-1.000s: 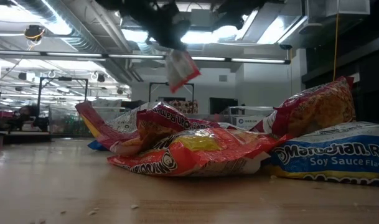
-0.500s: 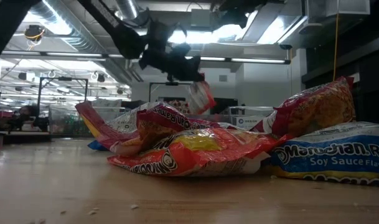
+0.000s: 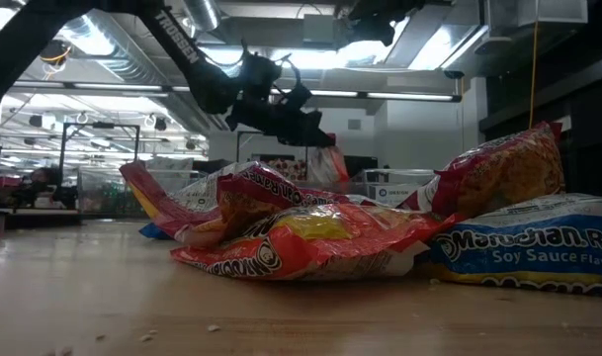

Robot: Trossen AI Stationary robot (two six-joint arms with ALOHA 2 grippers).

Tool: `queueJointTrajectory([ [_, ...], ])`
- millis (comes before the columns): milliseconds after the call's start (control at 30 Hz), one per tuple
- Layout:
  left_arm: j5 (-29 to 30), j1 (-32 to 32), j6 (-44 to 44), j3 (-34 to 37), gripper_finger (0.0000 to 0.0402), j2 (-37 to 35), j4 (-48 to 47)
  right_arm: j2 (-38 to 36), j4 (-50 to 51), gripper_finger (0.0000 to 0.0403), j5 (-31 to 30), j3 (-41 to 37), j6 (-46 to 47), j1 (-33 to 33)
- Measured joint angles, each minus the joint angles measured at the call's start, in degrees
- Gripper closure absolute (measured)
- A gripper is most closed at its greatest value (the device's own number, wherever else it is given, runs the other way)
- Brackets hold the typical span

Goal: Sort Maruchan noodles
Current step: Put the orange noodle pack into the black bin

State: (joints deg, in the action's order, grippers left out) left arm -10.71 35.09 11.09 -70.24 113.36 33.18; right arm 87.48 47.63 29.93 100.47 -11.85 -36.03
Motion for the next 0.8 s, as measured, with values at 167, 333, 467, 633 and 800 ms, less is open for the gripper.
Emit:
queueJointTrajectory([
  [167, -0.16, 0.0, 0.05, 0.0, 0.039, 1.59, -0.42, 0.0, 0.54, 0.0125, 0.01, 0.0, 0.0, 0.0],
  [333, 1.14, 0.0, 0.11, -0.02, 0.0383, 1.38, -3.28, 0.0, 0.58, 0.0125, 0.02, 0.0, -0.24, 0.0],
  [467, 2.59, 0.04, 1.19, -0.02, 0.035, -0.14, -8.4, 0.0, 0.82, 0.0125, 0.09, 0.0, -0.37, 0.0],
  [633, 2.85, -0.2, 6.05, -0.06, 0.0306, -3.55, -19.08, 0.0, 2.92, 0.0125, 0.63, 0.0, -1.89, 0.0],
  [800, 3.89, -0.28, 4.94, -0.07, 0.0276, -6.61, -29.66, 0.0, 4.05, 0.0125, 0.63, -0.02, -2.18, 0.0],
])
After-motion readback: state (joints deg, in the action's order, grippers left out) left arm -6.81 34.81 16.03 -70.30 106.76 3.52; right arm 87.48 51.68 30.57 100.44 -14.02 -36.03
